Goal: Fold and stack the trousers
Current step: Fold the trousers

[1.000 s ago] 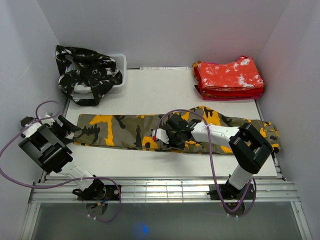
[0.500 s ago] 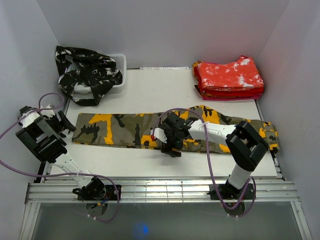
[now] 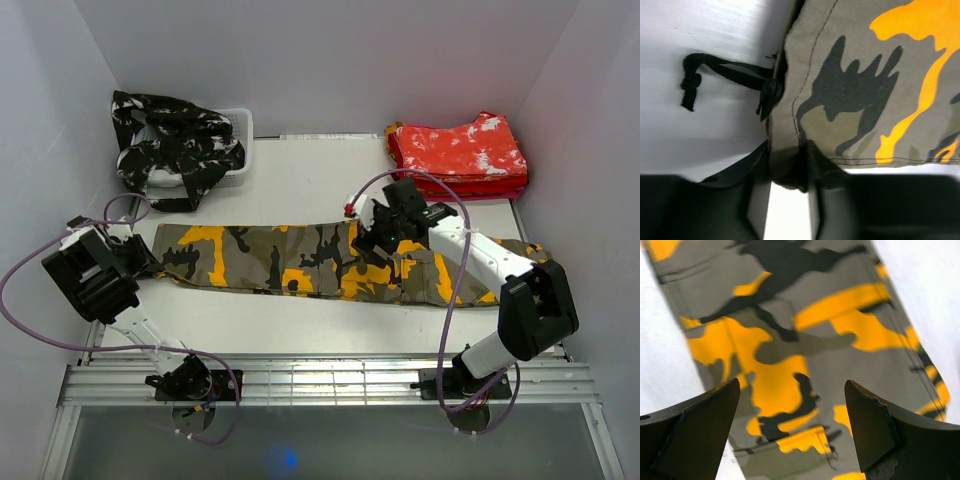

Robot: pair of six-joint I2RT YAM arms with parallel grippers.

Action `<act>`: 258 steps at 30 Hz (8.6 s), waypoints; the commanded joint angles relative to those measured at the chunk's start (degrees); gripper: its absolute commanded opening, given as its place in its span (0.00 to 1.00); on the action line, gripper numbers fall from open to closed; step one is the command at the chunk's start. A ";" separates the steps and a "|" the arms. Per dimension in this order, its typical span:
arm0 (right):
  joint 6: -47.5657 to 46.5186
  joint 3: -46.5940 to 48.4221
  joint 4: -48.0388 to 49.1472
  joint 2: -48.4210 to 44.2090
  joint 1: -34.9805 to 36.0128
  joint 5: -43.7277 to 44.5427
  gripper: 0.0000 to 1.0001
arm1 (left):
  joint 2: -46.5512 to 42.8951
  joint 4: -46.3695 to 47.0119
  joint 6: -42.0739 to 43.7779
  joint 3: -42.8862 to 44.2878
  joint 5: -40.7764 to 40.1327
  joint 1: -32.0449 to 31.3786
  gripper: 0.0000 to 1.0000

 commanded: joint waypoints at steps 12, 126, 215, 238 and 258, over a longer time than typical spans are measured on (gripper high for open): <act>5.32 5.44 -4.50 -4.40 -14.60 -1.34 0.90 | 0.52 -2.30 2.97 8.67 -2.31 4.52 0.00; 21.75 17.04 -10.75 26.62 -13.37 -24.90 0.61 | -18.11 11.84 -16.70 -17.24 13.95 -30.45 0.86; 14.72 13.70 -12.77 27.23 -12.49 -18.48 0.08 | -4.58 34.95 -34.44 -7.58 34.43 -31.85 0.18; 12.96 14.67 -14.27 28.55 -12.40 -16.29 0.08 | 11.36 29.23 -29.03 10.44 38.89 -33.35 0.27; 12.61 14.84 -14.71 28.90 -12.41 -16.99 0.08 | 1.52 17.83 -14.32 -21.12 26.97 -31.86 0.29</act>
